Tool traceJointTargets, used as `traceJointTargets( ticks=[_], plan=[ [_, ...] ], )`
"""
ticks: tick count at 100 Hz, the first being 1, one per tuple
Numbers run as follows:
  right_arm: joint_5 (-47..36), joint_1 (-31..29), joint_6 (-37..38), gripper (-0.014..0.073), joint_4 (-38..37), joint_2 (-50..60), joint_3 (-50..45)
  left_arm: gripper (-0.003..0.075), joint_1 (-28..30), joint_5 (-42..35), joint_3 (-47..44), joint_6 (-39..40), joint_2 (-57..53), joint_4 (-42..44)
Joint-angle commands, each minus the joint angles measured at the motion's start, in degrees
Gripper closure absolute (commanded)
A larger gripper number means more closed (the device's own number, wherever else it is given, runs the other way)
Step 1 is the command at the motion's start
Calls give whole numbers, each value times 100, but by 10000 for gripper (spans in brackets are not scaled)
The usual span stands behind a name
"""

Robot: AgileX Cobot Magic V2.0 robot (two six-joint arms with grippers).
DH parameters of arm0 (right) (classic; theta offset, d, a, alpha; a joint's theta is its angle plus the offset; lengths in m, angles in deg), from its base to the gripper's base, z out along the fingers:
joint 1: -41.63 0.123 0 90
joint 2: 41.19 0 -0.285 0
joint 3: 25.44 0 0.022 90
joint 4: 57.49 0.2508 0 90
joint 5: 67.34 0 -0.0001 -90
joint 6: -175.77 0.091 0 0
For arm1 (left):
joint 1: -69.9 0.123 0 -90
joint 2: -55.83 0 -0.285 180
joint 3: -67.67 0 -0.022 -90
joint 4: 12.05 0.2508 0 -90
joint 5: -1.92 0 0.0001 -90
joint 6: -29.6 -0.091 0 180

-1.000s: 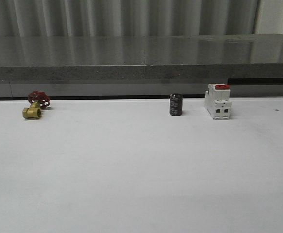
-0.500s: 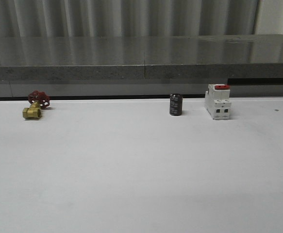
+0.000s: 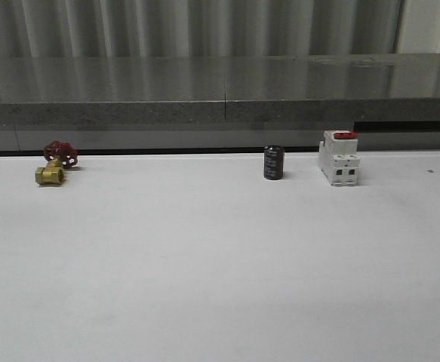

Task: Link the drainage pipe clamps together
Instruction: 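Lower the left gripper over the white half-ring clamp near it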

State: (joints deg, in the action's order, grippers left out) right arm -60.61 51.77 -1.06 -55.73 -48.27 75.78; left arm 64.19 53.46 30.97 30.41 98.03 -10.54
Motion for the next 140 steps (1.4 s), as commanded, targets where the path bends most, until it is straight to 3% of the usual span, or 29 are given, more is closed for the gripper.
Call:
traceJointTargets(
  ticks=[1,8,15,22,32,42,69,94,110,140],
  plan=[
    [-442,8,-18,661,-31,100,98,741,-43,-431,205,43,75,-4],
    [-442,8,-18,661,-31,100,98,724,-43,-431,205,43,75,-4],
    [-442,8,-18,661,-31,100,98,652,-43,-418,205,43,75,-4],
    [-442,8,-18,661,-31,100,98,526,-43,-360,205,43,75,-4],
    [-442,8,-18,661,-31,100,98,275,-43,-295,205,43,75,-4],
    [-442,8,-18,661,-31,100,98,140,-43,-295,205,43,75,-87],
    [-442,8,-18,661,-31,100,98,136,-43,-356,231,390,387,-106],
    [-442,8,-18,661,-31,100,98,136,48,-768,630,400,2031,153],
    [-442,8,-18,661,-31,100,98,136,587,-1008,1203,257,3071,153],
    [-442,8,-18,661,-31,100,98,136,1801,-925,2089,-706,4646,-442]
  ],
)
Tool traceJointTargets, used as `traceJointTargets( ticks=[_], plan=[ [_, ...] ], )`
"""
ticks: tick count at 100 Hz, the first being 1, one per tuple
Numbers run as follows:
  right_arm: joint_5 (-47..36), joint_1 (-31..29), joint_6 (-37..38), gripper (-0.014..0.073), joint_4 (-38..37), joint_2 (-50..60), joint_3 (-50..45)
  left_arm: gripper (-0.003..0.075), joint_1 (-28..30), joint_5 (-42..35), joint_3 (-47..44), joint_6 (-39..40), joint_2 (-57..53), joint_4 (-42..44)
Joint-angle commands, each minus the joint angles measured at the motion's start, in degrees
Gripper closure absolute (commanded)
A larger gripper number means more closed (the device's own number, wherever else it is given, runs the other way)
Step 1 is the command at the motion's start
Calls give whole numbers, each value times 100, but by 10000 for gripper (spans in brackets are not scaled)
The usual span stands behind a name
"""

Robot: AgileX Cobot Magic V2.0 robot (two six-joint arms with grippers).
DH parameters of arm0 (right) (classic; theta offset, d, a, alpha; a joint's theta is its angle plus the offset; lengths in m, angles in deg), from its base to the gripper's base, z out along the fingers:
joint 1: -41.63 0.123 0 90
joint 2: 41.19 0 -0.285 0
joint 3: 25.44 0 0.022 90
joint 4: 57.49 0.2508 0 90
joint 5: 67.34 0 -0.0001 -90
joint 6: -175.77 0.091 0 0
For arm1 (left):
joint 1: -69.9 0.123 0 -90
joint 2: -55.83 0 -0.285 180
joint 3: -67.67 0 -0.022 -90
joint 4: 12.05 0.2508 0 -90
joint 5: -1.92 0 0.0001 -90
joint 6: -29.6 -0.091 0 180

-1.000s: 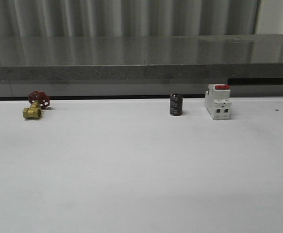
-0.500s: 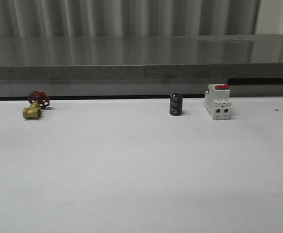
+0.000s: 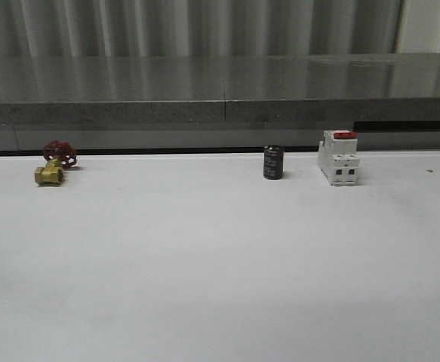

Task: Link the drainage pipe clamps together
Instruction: 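Lower the left gripper over the white half-ring clamp near it, then close the left gripper on the clamp's end tab and lift it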

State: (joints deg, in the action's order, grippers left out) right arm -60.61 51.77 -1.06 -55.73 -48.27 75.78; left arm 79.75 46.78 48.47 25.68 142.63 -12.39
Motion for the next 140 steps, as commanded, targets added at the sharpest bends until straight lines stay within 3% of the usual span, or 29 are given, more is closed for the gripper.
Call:
traceJointTargets(
  ticks=[1,32,72,140],
  plan=[
    [-442,8,-18,661,-31,100,98,136,293,-257,359,-270,223,-283],
    [-442,8,-18,661,-31,100,98,136,724,-556,936,-986,1511,-371],
    [-442,8,-18,661,-31,100,98,136,724,-908,1358,-1022,2521,-334],
    [-442,8,-18,661,-31,100,98,136,724,-1359,1609,-1653,3116,-319]
  ],
)
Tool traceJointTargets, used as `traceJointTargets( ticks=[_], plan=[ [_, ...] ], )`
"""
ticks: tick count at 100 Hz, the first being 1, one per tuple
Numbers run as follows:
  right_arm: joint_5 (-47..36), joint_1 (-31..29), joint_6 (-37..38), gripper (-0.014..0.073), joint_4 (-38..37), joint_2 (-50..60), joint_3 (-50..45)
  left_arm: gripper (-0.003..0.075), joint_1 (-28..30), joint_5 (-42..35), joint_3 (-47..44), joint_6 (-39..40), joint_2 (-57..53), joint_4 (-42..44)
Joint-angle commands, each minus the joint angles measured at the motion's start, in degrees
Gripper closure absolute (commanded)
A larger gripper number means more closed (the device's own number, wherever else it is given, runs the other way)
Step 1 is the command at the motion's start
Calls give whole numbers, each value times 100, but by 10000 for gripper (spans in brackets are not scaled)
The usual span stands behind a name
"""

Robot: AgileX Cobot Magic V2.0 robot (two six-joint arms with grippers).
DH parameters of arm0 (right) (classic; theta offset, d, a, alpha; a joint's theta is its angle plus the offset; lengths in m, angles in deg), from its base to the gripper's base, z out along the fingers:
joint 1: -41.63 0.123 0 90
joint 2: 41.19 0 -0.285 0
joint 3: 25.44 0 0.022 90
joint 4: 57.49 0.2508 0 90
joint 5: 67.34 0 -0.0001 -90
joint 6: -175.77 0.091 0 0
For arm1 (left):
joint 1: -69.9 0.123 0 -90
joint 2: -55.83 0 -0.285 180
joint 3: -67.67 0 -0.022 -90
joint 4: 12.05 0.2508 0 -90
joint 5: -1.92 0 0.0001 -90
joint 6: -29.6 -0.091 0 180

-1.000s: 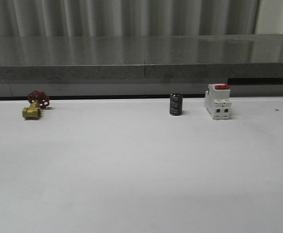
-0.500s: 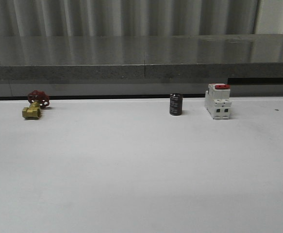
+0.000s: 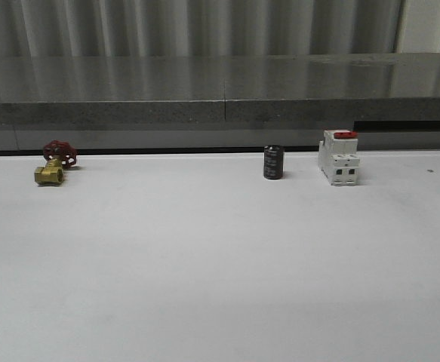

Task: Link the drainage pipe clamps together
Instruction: 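Close the left gripper on the clamp's end tab and lift it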

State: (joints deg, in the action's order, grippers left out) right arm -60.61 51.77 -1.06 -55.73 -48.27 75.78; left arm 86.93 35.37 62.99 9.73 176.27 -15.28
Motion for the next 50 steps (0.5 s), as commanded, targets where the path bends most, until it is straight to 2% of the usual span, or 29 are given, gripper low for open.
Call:
traceJointTargets(
  ticks=[1,50],
  plan=[
    [-442,8,-18,661,-31,100,98,136,5,-218,157,-58,-248,-30],
    [-442,8,-18,661,-31,100,98,146,5,-208,157,-63,-33,-54]
  ],
)
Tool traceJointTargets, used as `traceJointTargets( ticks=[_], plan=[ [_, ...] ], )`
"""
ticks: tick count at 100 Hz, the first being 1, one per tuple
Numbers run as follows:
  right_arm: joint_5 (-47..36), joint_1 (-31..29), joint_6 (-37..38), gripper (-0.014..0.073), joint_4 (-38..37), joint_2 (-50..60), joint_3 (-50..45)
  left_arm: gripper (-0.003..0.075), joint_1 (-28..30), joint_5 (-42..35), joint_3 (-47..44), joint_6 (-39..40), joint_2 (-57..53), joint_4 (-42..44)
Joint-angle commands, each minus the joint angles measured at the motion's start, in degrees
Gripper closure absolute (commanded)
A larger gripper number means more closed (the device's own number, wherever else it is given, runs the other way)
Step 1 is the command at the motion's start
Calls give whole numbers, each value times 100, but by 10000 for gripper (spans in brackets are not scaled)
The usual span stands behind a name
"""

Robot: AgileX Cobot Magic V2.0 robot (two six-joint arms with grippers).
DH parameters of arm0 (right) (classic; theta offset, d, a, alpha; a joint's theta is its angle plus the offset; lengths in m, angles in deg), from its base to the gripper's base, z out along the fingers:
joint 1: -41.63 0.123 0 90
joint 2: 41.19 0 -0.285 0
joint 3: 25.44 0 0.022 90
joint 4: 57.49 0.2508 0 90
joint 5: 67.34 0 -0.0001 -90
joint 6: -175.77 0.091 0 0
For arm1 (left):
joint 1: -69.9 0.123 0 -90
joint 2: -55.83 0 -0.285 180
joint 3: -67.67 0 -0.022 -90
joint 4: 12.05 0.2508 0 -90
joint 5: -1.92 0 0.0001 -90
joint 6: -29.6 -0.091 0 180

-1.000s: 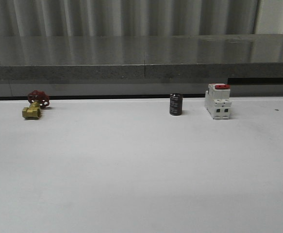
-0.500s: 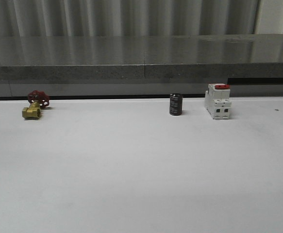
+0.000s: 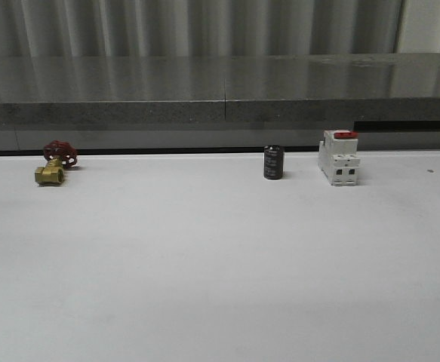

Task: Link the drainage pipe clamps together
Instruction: 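Close the left gripper on the clamp's end tab and lift it, then carry the clamp half toward the table center and set it down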

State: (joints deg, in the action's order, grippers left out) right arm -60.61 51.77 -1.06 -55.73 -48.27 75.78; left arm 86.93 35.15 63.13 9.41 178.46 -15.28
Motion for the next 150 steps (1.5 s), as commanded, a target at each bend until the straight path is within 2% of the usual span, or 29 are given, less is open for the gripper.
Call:
traceJointTargets(
  ticks=[1,9,16,24,30,31,43,46,72,93,109,135,150],
  plan=[
    [-442,8,-18,661,-31,100,98,148,5,-186,143,-32,-252,-54],
    [-442,8,-18,661,-31,100,98,200,5,-152,143,-32,-252,-54],
    [-442,8,-18,661,-31,100,98,288,5,-152,143,-32,-252,-54],
    [-442,8,-18,661,-31,100,98,447,5,-137,143,-32,-252,-54],
    [-442,8,-18,661,-31,100,98,537,5,-112,143,-32,-252,-63],
    [-442,8,-18,661,-31,100,98,573,5,-111,143,-32,-252,-66],
    [-442,8,-18,661,-31,100,98,725,5,-47,143,-32,-317,-192],
    [-442,8,-18,661,-31,100,98,741,5,-48,143,-32,-378,-286],
    [-442,8,-18,661,-31,100,98,741,-177,377,143,-32,-1164,-740],
    [-442,8,-18,661,-31,100,98,741,-943,759,143,276,-1885,-838],
    [-442,8,-18,661,-31,100,98,741,-1751,975,143,1116,-2004,-600],
    [-442,8,-18,661,-31,100,98,741,-3391,716,143,2938,-1830,661],
    [-442,8,-18,661,-31,100,98,741,-3980,650,143,3394,-1481,727]
  ],
)
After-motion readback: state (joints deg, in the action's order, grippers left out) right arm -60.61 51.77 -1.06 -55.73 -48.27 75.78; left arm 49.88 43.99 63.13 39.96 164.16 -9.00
